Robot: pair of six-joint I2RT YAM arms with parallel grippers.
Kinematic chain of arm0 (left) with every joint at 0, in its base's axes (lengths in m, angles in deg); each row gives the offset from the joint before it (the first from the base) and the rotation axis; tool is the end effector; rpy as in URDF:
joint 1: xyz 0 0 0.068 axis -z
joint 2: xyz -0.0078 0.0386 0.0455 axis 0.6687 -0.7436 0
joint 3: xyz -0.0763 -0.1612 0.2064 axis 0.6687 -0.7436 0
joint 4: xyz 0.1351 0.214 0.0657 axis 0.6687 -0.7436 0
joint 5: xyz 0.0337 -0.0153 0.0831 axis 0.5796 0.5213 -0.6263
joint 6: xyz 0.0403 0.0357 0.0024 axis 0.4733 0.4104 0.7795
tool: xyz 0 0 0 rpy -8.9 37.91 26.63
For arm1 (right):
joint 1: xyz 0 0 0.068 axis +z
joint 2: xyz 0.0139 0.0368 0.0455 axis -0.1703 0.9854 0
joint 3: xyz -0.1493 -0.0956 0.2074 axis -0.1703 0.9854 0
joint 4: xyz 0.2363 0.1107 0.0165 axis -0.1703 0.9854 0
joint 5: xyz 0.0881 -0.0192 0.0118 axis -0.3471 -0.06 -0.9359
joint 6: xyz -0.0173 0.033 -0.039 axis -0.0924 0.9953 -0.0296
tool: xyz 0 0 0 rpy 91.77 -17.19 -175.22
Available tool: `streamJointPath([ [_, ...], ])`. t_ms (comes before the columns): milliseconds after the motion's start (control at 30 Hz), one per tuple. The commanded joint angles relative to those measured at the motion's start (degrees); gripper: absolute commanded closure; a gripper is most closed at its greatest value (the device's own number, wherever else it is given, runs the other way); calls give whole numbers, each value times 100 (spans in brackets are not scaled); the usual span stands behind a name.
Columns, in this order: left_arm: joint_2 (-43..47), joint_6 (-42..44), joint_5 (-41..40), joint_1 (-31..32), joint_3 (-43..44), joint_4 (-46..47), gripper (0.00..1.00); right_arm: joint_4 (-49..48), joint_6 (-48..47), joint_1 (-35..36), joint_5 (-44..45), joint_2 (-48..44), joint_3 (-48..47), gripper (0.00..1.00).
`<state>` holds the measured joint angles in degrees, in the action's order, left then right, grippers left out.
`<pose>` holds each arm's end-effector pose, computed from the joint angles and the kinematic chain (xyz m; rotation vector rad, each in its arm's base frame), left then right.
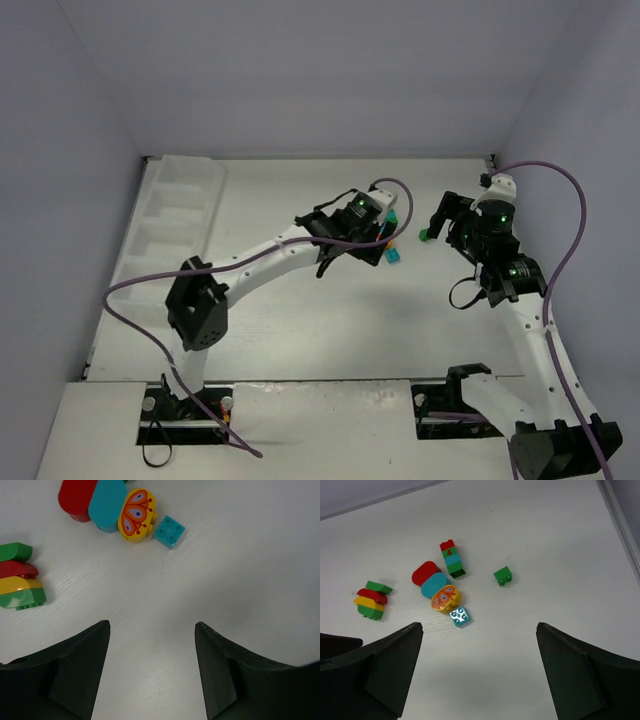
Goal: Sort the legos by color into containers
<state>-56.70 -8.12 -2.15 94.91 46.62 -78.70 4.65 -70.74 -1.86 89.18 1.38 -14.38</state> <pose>0.2661 -0.3510 0.3196 0.6377 2.2207 -0.6534 0.2085 0.0266 0.3741 0.1742 1.7822 0.2370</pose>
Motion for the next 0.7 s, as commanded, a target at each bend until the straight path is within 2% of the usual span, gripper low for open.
streamJointPath([
  [0,-119,-75,150,14,616,228,38,-6,299,-283,199,300,-187,12],
  [200,529,-102,-43,-4,-138,649,38,-68,712,-425,120,1187,-186,24],
  [267,705,-163,-114,-30,-332,667,38,-111,774,-425,242,1478,-222,25],
  [367,1066,-338,-96,-127,-815,807,38,-190,993,-434,479,1935,-266,32],
  [567,2022,-726,88,-583,-1764,790,38,-375,1687,-425,637,3155,-432,53],
  [667,2523,-831,123,-803,-2265,773,37,-375,2065,-425,900,3587,-626,52],
])
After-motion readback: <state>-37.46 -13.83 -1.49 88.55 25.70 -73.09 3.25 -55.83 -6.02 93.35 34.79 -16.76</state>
